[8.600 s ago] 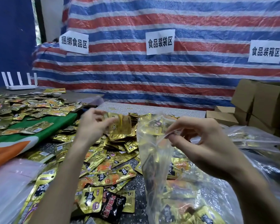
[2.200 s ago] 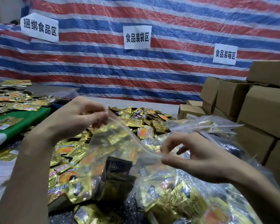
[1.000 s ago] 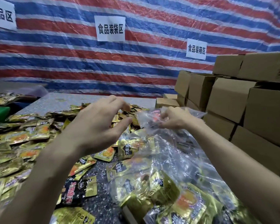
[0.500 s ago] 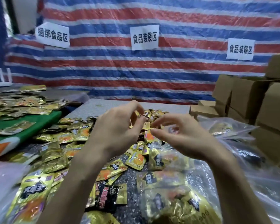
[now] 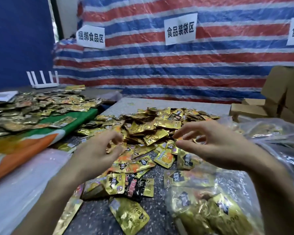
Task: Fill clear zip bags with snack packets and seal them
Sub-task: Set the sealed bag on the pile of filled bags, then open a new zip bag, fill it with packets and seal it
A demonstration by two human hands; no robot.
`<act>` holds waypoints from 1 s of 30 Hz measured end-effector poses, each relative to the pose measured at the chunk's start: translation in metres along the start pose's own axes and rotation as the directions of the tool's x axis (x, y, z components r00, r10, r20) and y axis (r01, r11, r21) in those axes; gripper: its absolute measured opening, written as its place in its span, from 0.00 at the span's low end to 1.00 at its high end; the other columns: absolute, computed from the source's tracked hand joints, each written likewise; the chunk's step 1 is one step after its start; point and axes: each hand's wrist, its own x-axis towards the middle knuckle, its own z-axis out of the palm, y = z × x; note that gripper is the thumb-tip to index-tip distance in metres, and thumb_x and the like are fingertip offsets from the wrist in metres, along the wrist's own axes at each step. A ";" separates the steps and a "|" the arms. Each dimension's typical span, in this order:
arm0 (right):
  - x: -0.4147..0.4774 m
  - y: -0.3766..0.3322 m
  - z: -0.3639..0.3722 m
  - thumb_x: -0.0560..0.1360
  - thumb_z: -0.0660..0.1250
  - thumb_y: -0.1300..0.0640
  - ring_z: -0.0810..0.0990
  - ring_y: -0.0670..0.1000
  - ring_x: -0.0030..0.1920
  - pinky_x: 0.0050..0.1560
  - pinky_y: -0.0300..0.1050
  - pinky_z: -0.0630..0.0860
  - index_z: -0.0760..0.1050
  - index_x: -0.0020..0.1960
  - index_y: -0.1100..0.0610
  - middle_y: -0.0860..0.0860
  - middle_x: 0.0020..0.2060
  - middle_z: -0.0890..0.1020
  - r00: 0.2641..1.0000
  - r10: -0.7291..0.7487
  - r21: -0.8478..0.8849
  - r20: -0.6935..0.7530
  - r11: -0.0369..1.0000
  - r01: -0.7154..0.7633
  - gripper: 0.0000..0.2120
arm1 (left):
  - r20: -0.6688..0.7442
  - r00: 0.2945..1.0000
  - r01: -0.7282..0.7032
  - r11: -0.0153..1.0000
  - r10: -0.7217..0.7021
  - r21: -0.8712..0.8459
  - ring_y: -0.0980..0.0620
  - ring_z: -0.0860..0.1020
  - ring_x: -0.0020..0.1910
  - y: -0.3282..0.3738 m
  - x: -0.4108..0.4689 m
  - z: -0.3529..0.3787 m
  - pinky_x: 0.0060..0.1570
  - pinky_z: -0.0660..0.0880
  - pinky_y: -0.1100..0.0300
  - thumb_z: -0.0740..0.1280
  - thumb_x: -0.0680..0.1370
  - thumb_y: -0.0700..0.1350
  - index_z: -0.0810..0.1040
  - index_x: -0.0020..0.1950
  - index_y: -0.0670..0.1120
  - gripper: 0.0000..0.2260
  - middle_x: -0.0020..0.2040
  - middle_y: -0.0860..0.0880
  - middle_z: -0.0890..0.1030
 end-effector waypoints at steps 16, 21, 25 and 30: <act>0.002 -0.011 0.012 0.68 0.61 0.32 0.78 0.32 0.51 0.54 0.39 0.80 0.79 0.55 0.43 0.35 0.50 0.81 0.990 -0.070 0.006 0.120 0.998 0.070 0.22 | -0.356 0.620 0.784 0.536 -0.699 0.314 0.40 0.80 0.46 -0.137 -0.118 -0.012 0.40 0.70 0.55 0.65 0.75 0.43 0.79 0.38 0.46 0.07 0.44 0.45 0.83; 0.002 -0.013 0.011 0.68 0.60 0.31 0.78 0.31 0.51 0.54 0.38 0.80 0.78 0.55 0.42 0.35 0.50 0.82 0.990 -0.076 0.019 0.120 0.997 0.074 0.23 | -0.357 0.562 0.822 0.552 -0.746 0.142 0.43 0.79 0.39 -0.126 -0.120 -0.030 0.40 0.72 0.54 0.78 0.70 0.52 0.80 0.32 0.50 0.12 0.36 0.49 0.81; 0.003 -0.011 0.010 0.69 0.61 0.32 0.78 0.32 0.52 0.55 0.40 0.80 0.78 0.56 0.42 0.35 0.51 0.81 0.989 -0.072 0.010 0.130 0.997 0.071 0.22 | -0.400 0.617 0.775 0.611 -0.678 0.160 0.43 0.76 0.35 -0.116 -0.106 -0.047 0.40 0.73 0.52 0.72 0.76 0.55 0.77 0.34 0.47 0.16 0.31 0.47 0.79; 0.004 -0.013 0.009 0.69 0.60 0.32 0.78 0.32 0.52 0.57 0.41 0.80 0.78 0.57 0.44 0.36 0.52 0.81 0.988 -0.053 0.001 0.145 0.999 0.053 0.23 | -0.547 0.721 0.576 0.807 -0.425 0.133 0.44 0.73 0.33 -0.074 -0.075 -0.064 0.37 0.74 0.50 0.65 0.81 0.54 0.73 0.39 0.48 0.14 0.32 0.48 0.75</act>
